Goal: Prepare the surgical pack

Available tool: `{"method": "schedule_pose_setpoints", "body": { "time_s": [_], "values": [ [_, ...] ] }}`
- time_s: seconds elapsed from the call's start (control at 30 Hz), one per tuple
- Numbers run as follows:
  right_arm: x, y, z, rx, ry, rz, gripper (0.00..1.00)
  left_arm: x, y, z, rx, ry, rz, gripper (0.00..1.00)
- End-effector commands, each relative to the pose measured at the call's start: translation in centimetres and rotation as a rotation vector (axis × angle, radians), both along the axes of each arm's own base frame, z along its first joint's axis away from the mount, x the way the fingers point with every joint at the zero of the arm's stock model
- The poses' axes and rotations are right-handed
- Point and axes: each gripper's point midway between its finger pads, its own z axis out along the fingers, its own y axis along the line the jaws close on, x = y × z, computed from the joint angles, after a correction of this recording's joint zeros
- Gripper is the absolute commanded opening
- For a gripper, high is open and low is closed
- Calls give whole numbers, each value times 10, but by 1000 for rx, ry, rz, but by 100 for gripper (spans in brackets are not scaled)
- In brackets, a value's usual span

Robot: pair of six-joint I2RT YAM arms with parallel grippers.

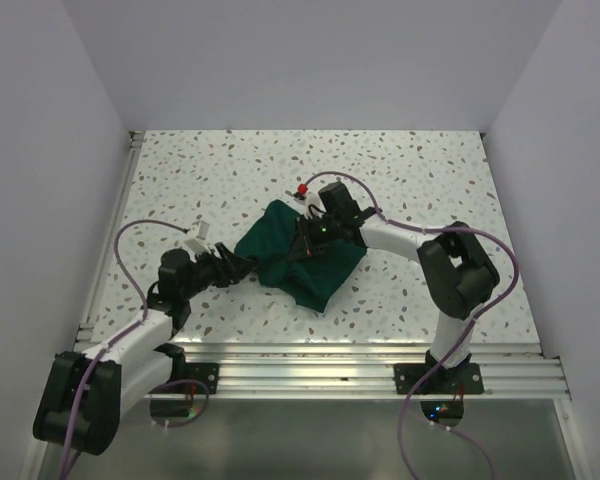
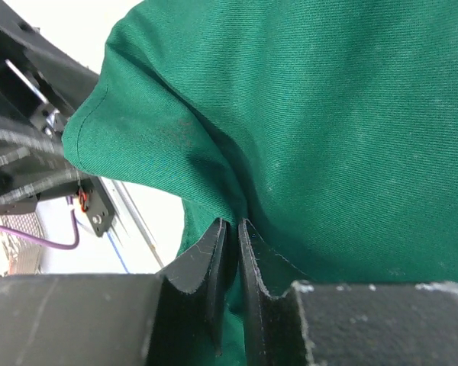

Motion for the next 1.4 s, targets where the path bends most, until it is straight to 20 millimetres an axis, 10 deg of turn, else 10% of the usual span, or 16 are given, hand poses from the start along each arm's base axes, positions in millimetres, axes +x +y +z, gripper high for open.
{"method": "schedule_pose_setpoints", "body": {
  "time_s": [0.0, 1.0, 1.37],
  "values": [
    [8, 2, 2, 30, -11, -2, 15, 0, -19, 22, -39, -90, -70, 59],
    [9, 5, 1, 45, 11, 6, 17, 8, -41, 19, 88, -171, -138, 60],
    [8, -3, 12, 24, -40, -6, 32, 2, -63, 24, 39, -156, -197, 27]
  ]
}}
